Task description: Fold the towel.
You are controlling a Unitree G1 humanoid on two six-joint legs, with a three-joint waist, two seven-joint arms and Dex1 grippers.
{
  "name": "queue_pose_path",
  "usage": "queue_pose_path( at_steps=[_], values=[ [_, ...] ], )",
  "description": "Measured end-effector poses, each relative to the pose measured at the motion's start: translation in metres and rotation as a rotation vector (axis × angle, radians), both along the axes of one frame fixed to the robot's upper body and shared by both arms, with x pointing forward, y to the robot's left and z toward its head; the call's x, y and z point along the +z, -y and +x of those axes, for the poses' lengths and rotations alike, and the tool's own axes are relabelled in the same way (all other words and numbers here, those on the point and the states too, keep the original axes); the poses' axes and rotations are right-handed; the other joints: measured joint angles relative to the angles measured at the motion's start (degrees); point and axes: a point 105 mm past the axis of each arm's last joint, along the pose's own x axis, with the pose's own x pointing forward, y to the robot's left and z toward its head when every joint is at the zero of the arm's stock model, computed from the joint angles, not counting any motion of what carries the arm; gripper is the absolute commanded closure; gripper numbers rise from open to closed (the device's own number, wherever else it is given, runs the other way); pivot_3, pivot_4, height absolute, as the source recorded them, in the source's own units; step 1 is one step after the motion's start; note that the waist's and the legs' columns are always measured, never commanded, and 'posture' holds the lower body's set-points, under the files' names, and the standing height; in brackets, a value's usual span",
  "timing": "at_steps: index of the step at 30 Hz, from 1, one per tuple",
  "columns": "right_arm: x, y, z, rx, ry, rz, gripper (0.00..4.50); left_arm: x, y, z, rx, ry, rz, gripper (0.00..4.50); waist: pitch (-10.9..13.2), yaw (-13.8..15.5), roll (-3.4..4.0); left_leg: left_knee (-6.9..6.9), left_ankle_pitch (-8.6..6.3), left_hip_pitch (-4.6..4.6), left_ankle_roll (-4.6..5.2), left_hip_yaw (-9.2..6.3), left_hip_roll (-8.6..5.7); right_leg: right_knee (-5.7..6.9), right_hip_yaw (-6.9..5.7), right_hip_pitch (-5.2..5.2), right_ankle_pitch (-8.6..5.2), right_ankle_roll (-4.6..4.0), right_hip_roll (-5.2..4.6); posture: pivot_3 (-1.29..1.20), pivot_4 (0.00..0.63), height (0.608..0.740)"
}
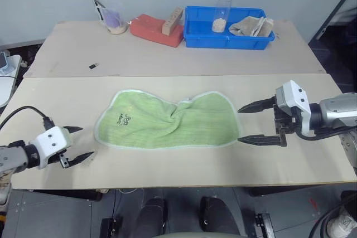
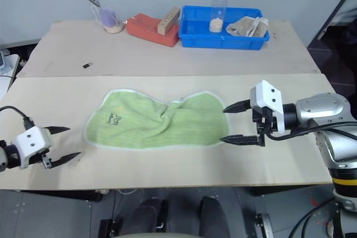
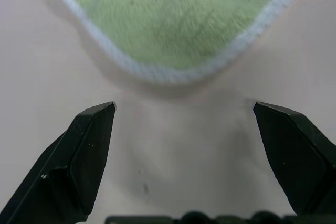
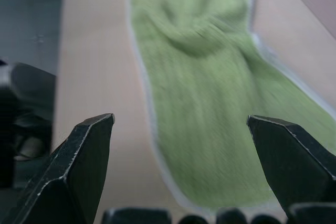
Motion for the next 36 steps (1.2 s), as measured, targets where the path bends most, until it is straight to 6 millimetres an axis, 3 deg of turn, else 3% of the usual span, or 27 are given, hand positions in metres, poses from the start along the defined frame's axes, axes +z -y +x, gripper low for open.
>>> queue_pose_path(
  at_steps=[5, 6, 9, 16, 22, 28, 32, 36],
  values=[
    [0.005, -0.009, -0.008, 0.036, -0.022, 0.012, 0.02, -0.001, 0.002, 0.02, -0.04, 0.073, 0.026, 0.0, 0.0, 0.3, 0.02, 0.02, 0.0, 0.14, 0.0, 0.12, 0.01, 0.09, -0.01, 0.07, 0.02, -0.03, -0.01, 0.0, 0.15, 0.74],
    [0.006, -0.01, -0.008, 0.037, -0.02, 0.012, 0.0, -0.001, 0.003, 0.024, -0.049, 0.09, 0.033, 0.26, 0.0, 0.4, 0.04, 0.03, 0.01, 0.19, 0.0, 0.12, 0.01, 0.1, -0.01, 0.11, 0.02, -0.03, -0.01, 0.0, 0.15, 0.74],
    [0.007, -0.012, -0.009, 0.039, -0.028, 0.02, 0.0, -0.003, 0.005, 0.031, -0.058, 0.111, 0.03, 1.22, 0.0, 0.4, 0.05, 0.06, 0.01, 0.19, 0.0, 0.14, 0.01, 0.14, -0.01, 0.12, 0.03, -0.02, 0.0, 0.0, 0.15, 0.74],
    [0.006, -0.008, -0.004, 0.004, -0.008, 0.006, 0.0, -0.014, 0.012, 0.027, -0.103, 0.069, 0.012, 4.45, 0.0, 0.3, 0.04, 0.07, 0.01, 0.17, 0.0, 0.21, 0.04, 0.17, 0.01, 0.06, 0.03, -0.01, 0.03, 0.0, 0.15, 0.74],
    [-0.019, 0.01, 0.021, -0.064, 0.12, -0.161, 0.0, -0.015, 0.009, 0.018, -0.111, 0.053, 0.002, 4.48, 0.0, -0.1, 0.03, 0.06, 0.0, 0.18, 0.02, 0.4, 0.08, 0.16, 0.04, -0.02, 0.03, -0.01, 0.04, 0.0, 0.15, 0.74],
    [-0.068, 0.026, 0.031, 0.042, 0.18, -0.386, 0.0, -0.015, 0.006, 0.013, -0.092, 0.034, -0.007, 4.48, 0.0, -0.8, 0.02, 0.05, -0.01, 0.18, 0.04, 0.65, 0.13, 0.15, 0.07, -0.03, 0.03, -0.01, 0.1, 0.0, 0.15, 0.74],
    [-0.085, 0.024, 0.038, 0.093, 0.186, -0.42, 0.0, -0.015, 0.007, 0.011, -0.089, 0.036, -0.009, 4.48, 0.0, -1.0, 0.02, 0.06, -0.01, 0.18, 0.03, 0.65, 0.15, 0.15, 0.08, -0.04, 0.03, -0.01, 0.12, 0.0, 0.15, 0.74],
    [-0.088, 0.018, 0.049, 0.113, 0.212, -0.414, 1.21, -0.016, 0.007, 0.009, -0.075, 0.034, -0.018, 4.5, 0.0, -1.1, 0.01, 0.05, -0.02, 0.24, 0.05, 0.62, 0.18, 0.15, 0.12, 0.0, 0.04, -0.02, 0.15, 0.0, 0.15, 0.74]
  ],
)
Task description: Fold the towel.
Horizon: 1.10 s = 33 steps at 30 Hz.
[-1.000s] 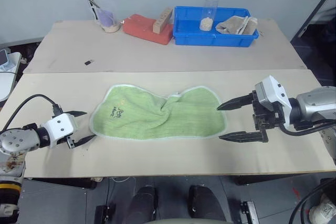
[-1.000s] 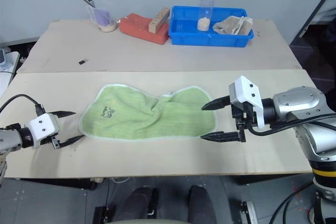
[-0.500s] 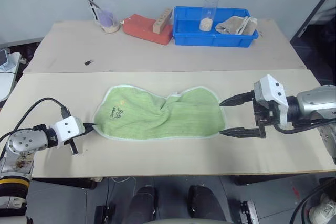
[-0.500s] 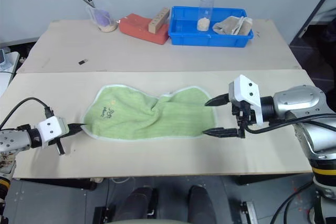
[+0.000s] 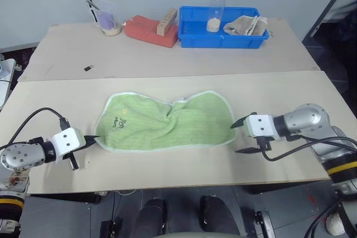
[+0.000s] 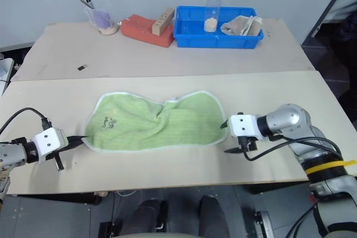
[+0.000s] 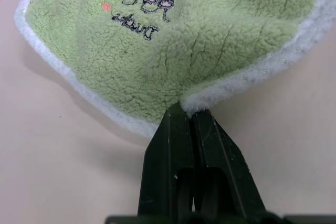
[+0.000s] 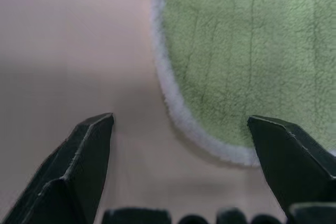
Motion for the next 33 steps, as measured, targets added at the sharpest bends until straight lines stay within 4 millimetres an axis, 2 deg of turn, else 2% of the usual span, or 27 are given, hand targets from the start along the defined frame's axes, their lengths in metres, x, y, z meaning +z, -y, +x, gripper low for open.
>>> queue_pose_path(
  at_steps=[10, 13, 16, 19, 21, 25, 27, 30, 33],
  values=[
    [-0.003, 0.006, 0.003, 0.029, 0.01, -0.016, 4.48, -0.001, 0.0, -0.004, 0.016, -0.013, -0.011, 4.5, 0.0, 0.0, 0.0, -0.02, 0.0, 0.02, 0.0, 0.0, 0.01, 0.02, 0.07, -0.02, 0.01, -0.01, 0.0, 0.0, 0.15, 0.74],
    [0.003, 0.008, -0.001, 0.025, -0.013, 0.017, 4.48, 0.001, -0.003, -0.007, 0.021, -0.047, -0.018, 4.5, 0.0, 0.0, 0.0, -0.04, -0.01, 0.01, 0.01, 0.01, 0.03, 0.0, 0.07, -0.04, 0.0, -0.01, 0.01, 0.0, 0.15, 0.74],
    [0.016, 0.019, -0.005, -0.039, -0.071, 0.07, 4.48, 0.004, -0.005, -0.015, 0.011, -0.116, -0.021, 4.5, 0.0, 0.1, 0.0, -0.02, -0.02, -0.01, 0.04, 0.0, 0.05, -0.02, 0.08, -0.02, 0.01, -0.01, 0.01, 0.0, 0.15, 0.74],
    [0.035, 0.027, -0.003, -0.142, -0.136, 0.171, 4.48, 0.014, 0.004, -0.014, 0.001, -0.209, -0.118, 4.5, 0.0, 0.2, -0.01, 0.04, -0.02, 0.0, 0.03, -0.01, 0.06, 0.03, 0.08, 0.01, 0.01, -0.01, 0.01, 0.0, 0.15, 0.74],
    [0.049, 0.029, 0.006, -0.201, -0.152, 0.23, 4.48, 0.032, 0.014, -0.002, 0.008, -0.23, -0.219, 4.5, 0.0, 0.3, -0.01, 0.08, -0.02, -0.01, 0.03, -0.03, 0.05, 0.1, 0.07, -0.01, 0.01, -0.02, 0.03, 0.0, 0.15, 0.74],
    [0.086, 0.027, 0.041, -0.299, -0.059, 0.342, 4.48, 0.086, 0.032, 0.046, 0.025, -0.084, -0.38, 4.5, 0.0, 0.3, -0.03, 0.14, 0.02, 0.01, -0.02, 0.07, -0.1, 0.14, 0.05, 0.0, 0.07, -0.03, 0.13, 0.0, 0.15, 0.74],
    [0.112, 0.027, 0.066, -0.366, 0.03, 0.424, 4.48, 0.116, 0.038, 0.074, 0.054, -0.001, -0.483, 4.5, 0.1, 0.0, -0.06, 0.11, 0.05, -0.08, -0.08, 0.12, -0.13, 0.11, 0.04, -0.11, 0.09, -0.04, 0.13, 0.0, 0.15, 0.74],
    [0.155, 0.028, 0.091, -0.426, 0.184, 0.522, 4.48, 0.152, 0.043, 0.103, 0.079, 0.096, -0.556, 4.5, 0.1, -0.3, -0.09, 0.11, 0.12, -0.23, -0.19, 0.2, -0.15, 0.43, 0.04, -0.26, 0.1, -0.04, 0.12, 0.0, 0.15, 0.74],
    [0.219, 0.032, 0.102, -0.45, 0.408, 0.615, 4.48, 0.208, 0.049, 0.119, 0.061, 0.252, -0.578, 4.5, 0.1, -0.6, -0.15, 0.15, 0.5, -1.02, -0.82, 0.23, -0.25, 0.55, 0.06, -1.11, 0.15, 0.04, 0.03, 0.0, 0.15, 0.74]
  ],
)
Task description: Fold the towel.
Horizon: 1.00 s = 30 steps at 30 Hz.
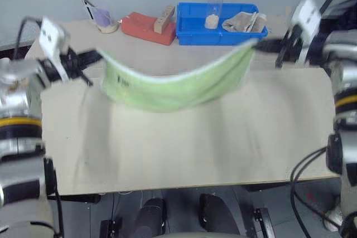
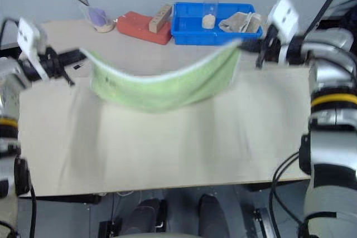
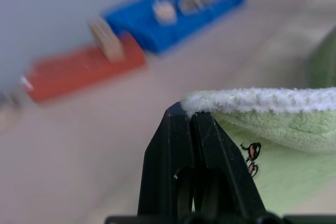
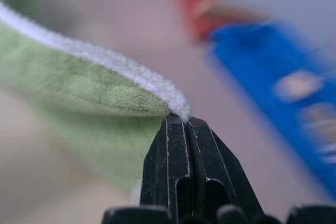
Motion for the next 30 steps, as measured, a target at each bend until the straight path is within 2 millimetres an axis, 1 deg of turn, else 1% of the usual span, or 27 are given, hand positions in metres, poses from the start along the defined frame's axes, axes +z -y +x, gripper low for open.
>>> queue_pose_path(
  at_steps=[2, 3, 4, 6, 9, 10, 11, 12, 13, 14, 16, 18, 21, 23, 26, 28, 30],
  values=[
    [0.03, 0.005, -0.005, -0.017, 0.108, 0.003, 4.48, 0.027, 0.001, 0.0, 0.001, 0.083, 0.013, 4.5, 0.0, -0.2, 0.0, -0.1, -0.04, 0.07, 0.06, 0.06, 0.0, 0.0, -0.06, 0.02, 0.01, 0.02, -0.02, 0.0, 0.15, 0.74],
    [0.036, 0.011, -0.007, -0.028, 0.135, 0.0, 4.48, 0.031, -0.002, -0.001, 0.007, 0.098, 0.024, 4.5, 0.0, -0.4, 0.0, -0.13, -0.09, 0.08, 0.12, 0.07, -0.01, -0.01, -0.08, 0.03, -0.01, 0.05, -0.04, 0.0, 0.15, 0.74],
    [0.037, 0.015, -0.009, -0.034, 0.143, -0.004, 4.48, 0.03, -0.006, -0.002, 0.016, 0.097, 0.036, 4.5, 0.0, -0.5, 0.0, -0.15, -0.13, 0.08, 0.17, 0.09, -0.01, -0.03, -0.08, 0.03, -0.03, 0.08, -0.05, 0.0, 0.15, 0.74],
    [0.027, 0.025, -0.012, -0.036, 0.122, -0.028, 4.48, 0.018, -0.014, -0.004, 0.026, 0.061, 0.057, 4.5, 0.0, -1.0, 0.0, -0.17, -0.19, 0.04, 0.26, 0.1, -0.03, -0.08, -0.08, 0.02, -0.05, 0.11, -0.1, 0.0, 0.15, 0.74],
    [-0.023, 0.037, -0.022, 0.008, 0.015, -0.113, 4.48, -0.036, -0.025, -0.017, -0.001, -0.081, 0.142, 4.5, 0.0, -1.4, 0.02, -0.12, -0.31, 0.09, 0.47, -0.01, 0.0, -0.07, 0.03, 0.04, -0.07, 0.15, -0.11, 0.0, 0.15, 0.74],
    [-0.04, 0.038, -0.025, 0.024, -0.026, -0.129, 4.48, -0.054, -0.025, -0.023, -0.019, -0.129, 0.166, 4.5, 0.0, -1.4, 0.02, -0.06, -0.31, 0.09, 0.47, -0.03, 0.04, -0.02, 0.08, 0.03, -0.07, 0.14, -0.1, 0.0, 0.15, 0.74],
    [-0.063, 0.039, -0.031, 0.049, -0.071, -0.163, 4.48, -0.077, -0.023, -0.032, -0.049, -0.184, 0.206, 4.5, 0.0, -1.4, 0.02, -0.06, -0.35, 0.09, 0.53, -0.03, 0.12, -0.01, 0.14, 0.0, -0.07, 0.14, -0.1, 0.0, 0.15, 0.74],
    [-0.081, 0.038, -0.036, 0.07, -0.101, -0.193, 4.48, -0.093, -0.021, -0.04, -0.077, -0.225, 0.235, 4.5, 0.0, -1.4, 0.02, -0.04, -0.5, 0.11, 0.8, -0.02, 0.14, 0.04, 0.19, 0.0, -0.07, 0.14, -0.09, 0.0, 0.15, 0.74],
    [-0.104, 0.037, -0.045, 0.097, -0.149, -0.222, 4.48, -0.115, -0.019, -0.052, -0.108, -0.286, 0.267, 4.5, 0.0, -1.3, 0.02, -0.02, -0.53, 0.12, 0.85, 0.0, 0.17, 0.06, 0.23, 0.0, -0.07, 0.14, -0.08, 0.0, 0.15, 0.74],
    [-0.123, 0.037, -0.052, 0.12, -0.194, -0.245, 4.48, -0.131, -0.017, -0.061, -0.133, -0.334, 0.287, 4.5, 0.0, -1.2, 0.02, 0.0, -0.53, 0.12, 0.84, 0.01, 0.17, 0.09, 0.27, -0.01, -0.07, 0.14, -0.08, 0.0, 0.15, 0.74],
    [-0.149, 0.033, -0.066, 0.159, -0.258, -0.278, 4.48, -0.154, -0.016, -0.078, -0.166, -0.407, 0.314, 4.5, 0.0, -1.0, 0.04, 0.07, -0.53, 0.13, 0.85, 0.05, 0.16, 0.17, 0.34, -0.03, -0.07, 0.14, -0.08, 0.0, 0.15, 0.74],
    [-0.164, 0.027, -0.085, 0.225, -0.293, -0.326, 4.48, -0.17, -0.017, -0.1, -0.204, -0.473, 0.364, 4.5, 0.0, -0.9, 0.04, 0.05, -0.54, 0.32, 0.87, 0.07, 0.18, 0.22, 0.42, 0.11, -0.06, 0.12, -0.08, 0.0, 0.15, 0.74],
    [-0.183, 0.031, -0.111, 0.27, -0.396, -0.391, 4.48, -0.193, -0.024, -0.13, -0.235, -0.599, 0.4, 4.5, 0.0, -0.6, 0.04, 0.02, -0.58, 0.62, 0.93, 0.17, 0.2, 0.01, 0.54, 0.3, -0.07, 0.12, -0.07, 0.0, 0.15, 0.74],
    [-0.193, 0.034, -0.122, 0.287, -0.459, -0.416, 4.48, -0.202, -0.026, -0.143, -0.249, -0.653, 0.409, 4.5, 0.0, -0.2, 0.03, 0.02, -0.59, 0.79, 0.94, 0.22, 0.22, -0.01, 0.55, 0.42, -0.08, 0.11, -0.06, 0.0, 0.15, 0.74],
    [-0.204, 0.038, -0.14, 0.319, -0.562, -0.443, 4.48, -0.207, -0.027, -0.158, -0.272, -0.695, 0.409, 4.5, 0.0, 0.6, 0.05, 0.0, -0.62, 1.23, 0.97, 0.27, 0.3, -0.11, 0.56, 0.88, -0.1, 0.08, -0.01, 0.0, 0.15, 0.74],
    [-0.204, 0.041, -0.144, 0.324, -0.601, -0.452, 4.48, -0.207, -0.028, -0.16, -0.267, -0.703, 0.394, 4.5, 0.0, 0.8, 0.06, 0.0, -0.63, 1.36, 0.98, 0.27, 0.31, -0.14, 0.56, 1.02, -0.12, 0.08, -0.01, 0.0, 0.15, 0.74],
    [-0.201, 0.043, -0.146, 0.323, -0.628, -0.45, 4.48, -0.204, -0.028, -0.157, -0.255, -0.704, 0.373, 4.5, 0.0, 0.9, 0.05, 0.01, -0.63, 1.36, 0.98, 0.27, 0.31, -0.15, 0.55, 1.04, -0.11, 0.08, -0.01, 0.0, 0.15, 0.74]
  ],
)
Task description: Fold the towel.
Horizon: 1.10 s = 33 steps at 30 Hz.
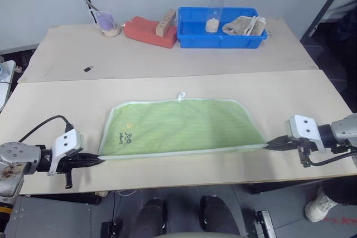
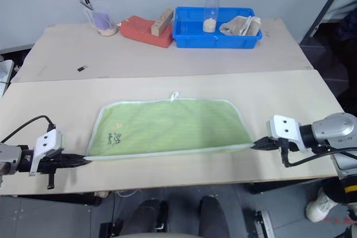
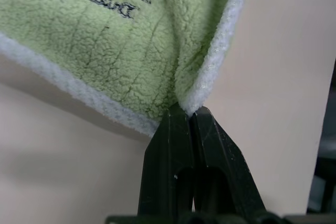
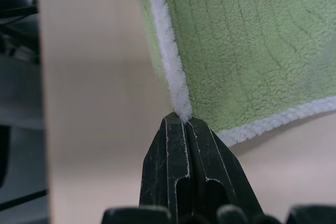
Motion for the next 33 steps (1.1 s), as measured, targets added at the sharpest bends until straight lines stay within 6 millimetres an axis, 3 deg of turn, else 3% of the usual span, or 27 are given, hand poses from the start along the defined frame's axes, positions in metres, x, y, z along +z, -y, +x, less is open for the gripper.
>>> queue_pose_path(
  at_steps=[4, 10, 13, 17, 23, 33],
  values=[
    [0.012, -0.002, 0.009, -0.053, -0.012, 0.039, 4.48, 0.018, 0.001, 0.017, 0.047, 0.042, -0.052, 4.5, 0.0, -0.1, 0.0, 0.0, 0.0, -0.04, 0.0, 0.01, -0.02, 0.04, 0.01, -0.06, 0.01, 0.0, 0.01, 0.0, 0.15, 0.74],
    [0.048, -0.013, 0.047, -0.216, 0.012, 0.211, 4.48, 0.062, -0.001, 0.058, 0.161, 0.121, -0.179, 4.5, 0.0, -0.3, -0.01, 0.0, 0.0, -0.08, 0.0, -0.01, -0.07, 0.06, -0.03, -0.08, 0.01, 0.0, 0.04, 0.0, 0.15, 0.74],
    [0.053, -0.013, 0.063, -0.285, 0.018, 0.244, 4.48, 0.07, -0.001, 0.075, 0.198, 0.137, -0.217, 4.5, 0.0, -0.3, -0.02, 0.02, 0.0, -0.09, 0.01, 0.0, -0.16, 0.05, -0.03, -0.07, 0.01, 0.0, 0.04, 0.0, 0.15, 0.74],
    [0.051, -0.018, 0.089, -0.365, 0.023, 0.257, 4.48, 0.066, 0.01, 0.1, 0.216, 0.136, -0.242, 4.5, 0.0, -0.3, -0.03, 0.04, 0.0, -0.2, 0.0, 0.02, -0.24, 0.11, -0.02, -0.16, 0.02, 0.01, 0.04, 0.0, 0.15, 0.74],
    [0.038, -0.01, 0.111, -0.489, 0.008, 0.229, 4.48, 0.057, 0.005, 0.121, 0.289, 0.141, -0.24, 4.5, 0.0, -0.5, -0.03, 0.05, 0.0, -0.42, 0.0, 0.03, -0.27, 0.15, -0.02, -0.28, 0.05, 0.05, 0.03, 0.0, 0.15, 0.74],
    [0.036, -0.007, 0.127, -0.565, 0.016, 0.237, 4.48, 0.046, 0.001, 0.127, 0.313, 0.138, -0.212, 4.5, 0.0, -0.7, -0.03, 0.04, 0.0, -0.4, 0.0, 0.02, -0.27, 0.17, -0.01, -0.28, 0.06, 0.06, 0.03, 0.0, 0.15, 0.74]
  ],
)
